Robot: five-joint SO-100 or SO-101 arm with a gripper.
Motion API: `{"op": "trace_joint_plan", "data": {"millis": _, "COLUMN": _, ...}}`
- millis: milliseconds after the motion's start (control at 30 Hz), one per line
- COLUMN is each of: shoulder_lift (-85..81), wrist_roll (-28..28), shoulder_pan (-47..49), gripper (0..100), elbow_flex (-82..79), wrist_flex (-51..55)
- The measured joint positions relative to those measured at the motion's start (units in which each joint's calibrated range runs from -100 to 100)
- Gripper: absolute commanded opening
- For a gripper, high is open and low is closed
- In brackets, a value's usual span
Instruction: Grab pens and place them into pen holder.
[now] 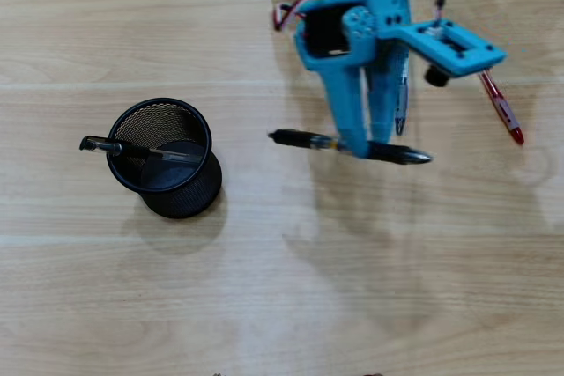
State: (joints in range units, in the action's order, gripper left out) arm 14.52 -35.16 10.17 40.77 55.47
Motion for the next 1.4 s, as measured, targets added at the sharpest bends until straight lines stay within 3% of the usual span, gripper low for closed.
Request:
{"op": "trace_joint_plan", "data": {"millis": 133, "shoulder_lift": -6.94, "wrist_roll": -5.06, "shoulder_pan": -7.77, "gripper": 2, "elbow_flex": -15.32, "wrist_flex": -8.87}}
{"op": "trace_joint_plan", "data": {"millis": 300, "shoulder_lift": -13.80, "wrist_roll": -10.75, "shoulder_pan": -14.94, "gripper": 2, "elbow_flex": -34.79, "wrist_flex": -27.99}}
{"op": "trace_joint_plan", "data": {"millis": 467, "shoulder_lift": -14.39, "wrist_roll": -13.30, "shoulder_pan": -17.81, "gripper": 2, "elbow_flex": -40.73, "wrist_flex": -38.67}}
{"op": "trace_joint_plan", "data": {"millis": 800, "shoulder_lift": -13.54, "wrist_roll": -13.51, "shoulder_pan": -23.13, "gripper": 3, "elbow_flex": -41.52, "wrist_flex": -39.88}}
{"op": "trace_joint_plan", "data": {"millis": 967, "shoulder_lift": -13.54, "wrist_roll": -13.51, "shoulder_pan": -23.05, "gripper": 10, "elbow_flex": -41.52, "wrist_flex": -34.19}}
{"op": "trace_joint_plan", "data": {"millis": 1300, "shoulder_lift": -15.57, "wrist_roll": -13.04, "shoulder_pan": -22.12, "gripper": 10, "elbow_flex": -41.52, "wrist_flex": -32.56}}
{"op": "trace_joint_plan", "data": {"millis": 1400, "shoulder_lift": -19.21, "wrist_roll": -11.37, "shoulder_pan": -20.01, "gripper": 10, "elbow_flex": -41.35, "wrist_flex": -25.50}}
